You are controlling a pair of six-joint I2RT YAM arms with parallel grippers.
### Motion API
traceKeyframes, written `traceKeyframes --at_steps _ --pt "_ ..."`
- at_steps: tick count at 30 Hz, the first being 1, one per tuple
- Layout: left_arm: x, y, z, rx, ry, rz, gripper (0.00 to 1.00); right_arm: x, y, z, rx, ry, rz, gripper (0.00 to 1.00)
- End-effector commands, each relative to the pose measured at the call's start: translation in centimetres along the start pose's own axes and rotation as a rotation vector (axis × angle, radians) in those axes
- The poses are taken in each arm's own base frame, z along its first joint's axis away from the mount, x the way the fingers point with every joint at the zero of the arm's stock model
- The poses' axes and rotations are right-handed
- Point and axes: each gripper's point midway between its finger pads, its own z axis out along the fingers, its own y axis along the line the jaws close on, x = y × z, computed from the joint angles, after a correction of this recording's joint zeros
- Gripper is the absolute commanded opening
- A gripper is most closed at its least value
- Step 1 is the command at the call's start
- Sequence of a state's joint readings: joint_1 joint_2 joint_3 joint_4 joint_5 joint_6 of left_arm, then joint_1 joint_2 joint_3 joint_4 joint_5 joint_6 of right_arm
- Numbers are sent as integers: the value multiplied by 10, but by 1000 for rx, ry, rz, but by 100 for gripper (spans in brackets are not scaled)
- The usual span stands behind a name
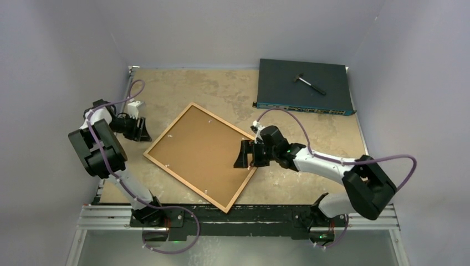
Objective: Put the photo into the frame
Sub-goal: Adjust the photo frame at the center of the board.
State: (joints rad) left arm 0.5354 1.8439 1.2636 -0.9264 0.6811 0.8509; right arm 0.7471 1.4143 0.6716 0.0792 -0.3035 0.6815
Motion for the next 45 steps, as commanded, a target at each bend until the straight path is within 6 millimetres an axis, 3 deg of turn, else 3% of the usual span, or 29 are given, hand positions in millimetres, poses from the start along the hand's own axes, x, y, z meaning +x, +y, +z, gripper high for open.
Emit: traceKeyframes --at_steps 1,5,9,15,21,29,34,39,42,45 --pt "-30 -8 10 69 -80 -19 49 -20 8 -28 5 -68 -16 91" --pt "-46 -18 23 78 -94 25 49 -15 -14 -41 82 -80 59 92" --pt "-50 -16 41 81 -76 23 45 -3 -39 -42 137 -71 125 94" --pt "-25 -8 53 60 -13 8 20 6 -55 -24 142 -49 169 95" --pt "0 -17 47 81 6 -8 8 -27 -53 -8 125 -101 122 95" --pt "52 -58 42 184 100 -3 1 -92 -56 1 143 -195 47 95" --pt "79 -66 30 193 158 13 0 -110 -51 21 106 -175 10 94" --pt "90 -78 23 222 183 30 0 -123 -57 36 135 -161 0 94" --pt "91 -81 26 235 172 32 0 -140 -68 16 265 -231 -12 94" --pt "87 -78 27 252 172 11 0 -180 -54 -33 345 -428 -49 94"
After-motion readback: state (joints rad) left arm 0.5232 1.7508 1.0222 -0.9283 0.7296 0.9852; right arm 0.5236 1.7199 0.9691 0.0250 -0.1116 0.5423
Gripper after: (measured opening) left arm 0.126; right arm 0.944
